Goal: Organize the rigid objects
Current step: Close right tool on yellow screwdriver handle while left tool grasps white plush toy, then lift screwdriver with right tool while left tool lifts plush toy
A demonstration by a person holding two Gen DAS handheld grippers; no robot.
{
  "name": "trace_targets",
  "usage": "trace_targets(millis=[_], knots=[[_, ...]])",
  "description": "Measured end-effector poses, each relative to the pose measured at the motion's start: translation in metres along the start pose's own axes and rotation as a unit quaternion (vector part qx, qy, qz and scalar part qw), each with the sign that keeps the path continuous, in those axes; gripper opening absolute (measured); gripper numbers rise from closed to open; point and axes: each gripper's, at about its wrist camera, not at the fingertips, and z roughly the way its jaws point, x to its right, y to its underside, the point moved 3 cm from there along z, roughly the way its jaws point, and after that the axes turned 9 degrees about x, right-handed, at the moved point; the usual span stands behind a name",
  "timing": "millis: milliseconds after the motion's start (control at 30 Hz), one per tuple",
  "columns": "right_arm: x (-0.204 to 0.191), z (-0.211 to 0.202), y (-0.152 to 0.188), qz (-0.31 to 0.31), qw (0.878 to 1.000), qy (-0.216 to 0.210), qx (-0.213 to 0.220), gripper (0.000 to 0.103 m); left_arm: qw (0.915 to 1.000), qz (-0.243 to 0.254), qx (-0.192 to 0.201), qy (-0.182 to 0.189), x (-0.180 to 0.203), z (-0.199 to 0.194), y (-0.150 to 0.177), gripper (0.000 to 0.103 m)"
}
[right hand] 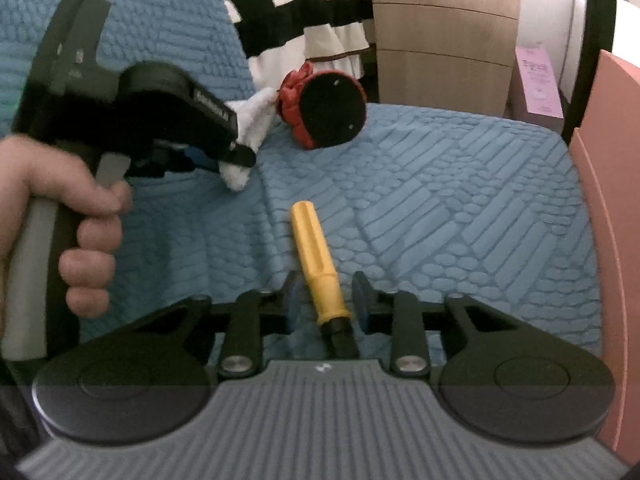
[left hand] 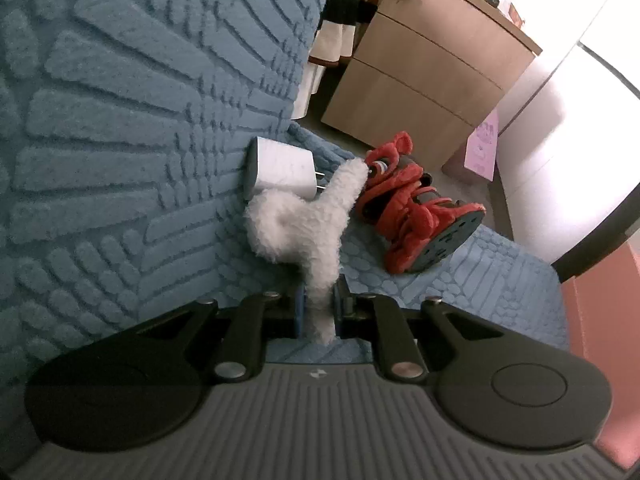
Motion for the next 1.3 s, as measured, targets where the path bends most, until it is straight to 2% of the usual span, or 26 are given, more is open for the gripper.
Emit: trace_targets(millis=[167,267,367,467,633,900,1000,1100,1300], knots=[[-0.008,-0.004,0.001,-0.041,0.999,0.012,0.0,0.021,1.0,0.002,-0.005,0.003,-0.001,-0.012,0.007,0.015],[-0.004,-0.012,0.0,-0.038,0.999,0.019,-0.008,0.021,0.9998,0.014,-0.01,0.003,-0.003,-0.022,0.014,0.015],[0.002,-0.022,0.001,-0.035,0.999,0.025,-0.02,0.02,0.9993,0.018,-0.022,0.023,0.002,-0.035,0.025,0.015],[0.008,-0.03,0.005,-0.023,0.998,0.03,-0.041,0.02,0.9988,0.031,-0.025,0.027,0.01,-0.047,0.04,0.015],[0.012,-0.05,0.015,-0.039,0.997,0.042,-0.055,0.02,0.9971,0.05,-0.036,0.046,0.026,-0.066,0.065,0.015],[0.022,-0.077,0.029,-0.012,0.997,0.048,-0.052,0.021,0.995,0.052,-0.055,0.065,0.032,-0.103,0.101,0.015],[0.022,-0.081,0.034,0.005,0.998,0.04,-0.053,0.02,0.991,0.054,-0.088,0.085,0.029,-0.106,0.111,0.015],[0.023,-0.083,0.041,0.024,0.998,0.034,-0.057,0.021,0.9922,0.043,-0.086,0.08,0.025,-0.11,0.114,0.015],[0.022,-0.083,0.046,0.022,0.997,0.033,-0.061,0.021,0.9915,0.045,-0.094,0.078,0.028,-0.107,0.117,0.017]])
